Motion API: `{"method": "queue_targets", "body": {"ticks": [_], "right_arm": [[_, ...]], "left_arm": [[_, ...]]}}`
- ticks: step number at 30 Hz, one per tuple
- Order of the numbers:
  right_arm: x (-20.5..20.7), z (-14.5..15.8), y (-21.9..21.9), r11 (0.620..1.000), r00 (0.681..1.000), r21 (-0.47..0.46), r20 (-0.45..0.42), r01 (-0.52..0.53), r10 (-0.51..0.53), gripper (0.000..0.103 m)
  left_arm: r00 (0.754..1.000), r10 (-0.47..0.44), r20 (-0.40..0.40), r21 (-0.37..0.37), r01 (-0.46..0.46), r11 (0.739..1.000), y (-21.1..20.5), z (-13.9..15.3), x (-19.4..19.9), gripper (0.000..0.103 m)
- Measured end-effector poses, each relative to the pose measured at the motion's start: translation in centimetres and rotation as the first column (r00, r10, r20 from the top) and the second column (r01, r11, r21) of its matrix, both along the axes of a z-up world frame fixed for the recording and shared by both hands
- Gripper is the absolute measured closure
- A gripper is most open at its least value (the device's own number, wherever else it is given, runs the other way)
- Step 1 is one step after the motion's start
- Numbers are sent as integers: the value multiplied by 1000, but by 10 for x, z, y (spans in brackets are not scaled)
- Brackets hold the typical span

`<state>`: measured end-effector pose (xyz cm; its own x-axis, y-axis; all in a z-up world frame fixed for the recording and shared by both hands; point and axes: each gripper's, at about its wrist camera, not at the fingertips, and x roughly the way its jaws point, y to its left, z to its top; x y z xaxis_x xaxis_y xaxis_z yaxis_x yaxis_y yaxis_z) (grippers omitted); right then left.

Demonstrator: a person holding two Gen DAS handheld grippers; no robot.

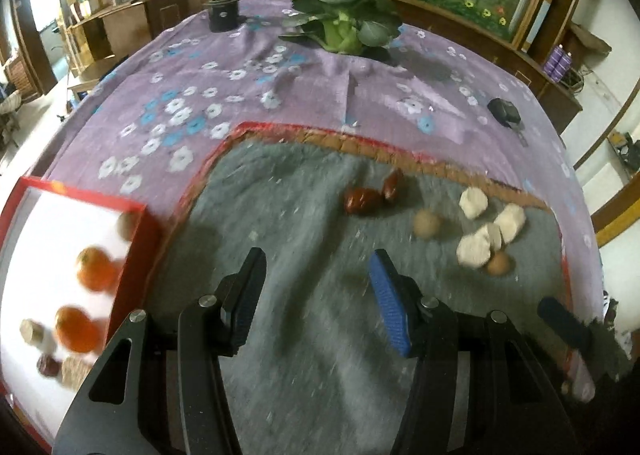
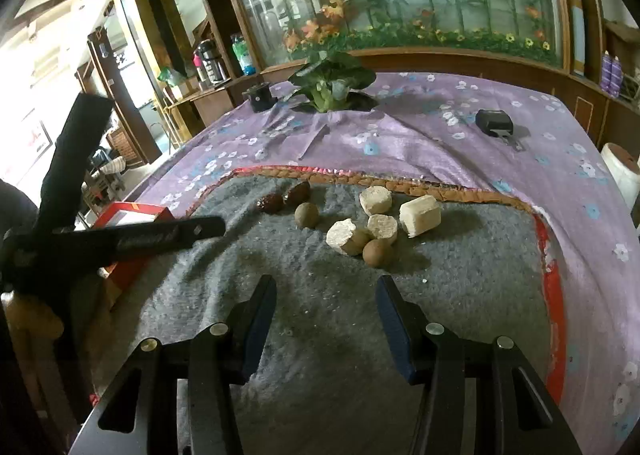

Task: Organize fruits
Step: 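Grasp a red date with the left tool while the right tool grasps a kiwi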

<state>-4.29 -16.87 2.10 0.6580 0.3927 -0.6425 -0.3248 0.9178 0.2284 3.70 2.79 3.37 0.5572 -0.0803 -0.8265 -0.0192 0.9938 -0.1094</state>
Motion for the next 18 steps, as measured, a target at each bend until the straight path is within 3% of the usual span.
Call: {"method": "queue_targets", "body": {"ticks": [6, 12, 18], "right_arm": [[9, -7, -7, 1000, 1000, 22, -17, -1, 2, 53], [14, -8, -12, 999, 1000, 54, -22, 0, 1, 53], [16, -11, -10, 999, 1000, 42, -24, -13, 14, 53]], "left_arm": [[995, -98, -27, 82, 100, 992, -15, -10, 32, 49], [973, -226, -35, 152, 229, 961, -28, -21, 48, 50], [962, -272, -17, 164, 271, 948, -30, -26, 54, 73]]}}
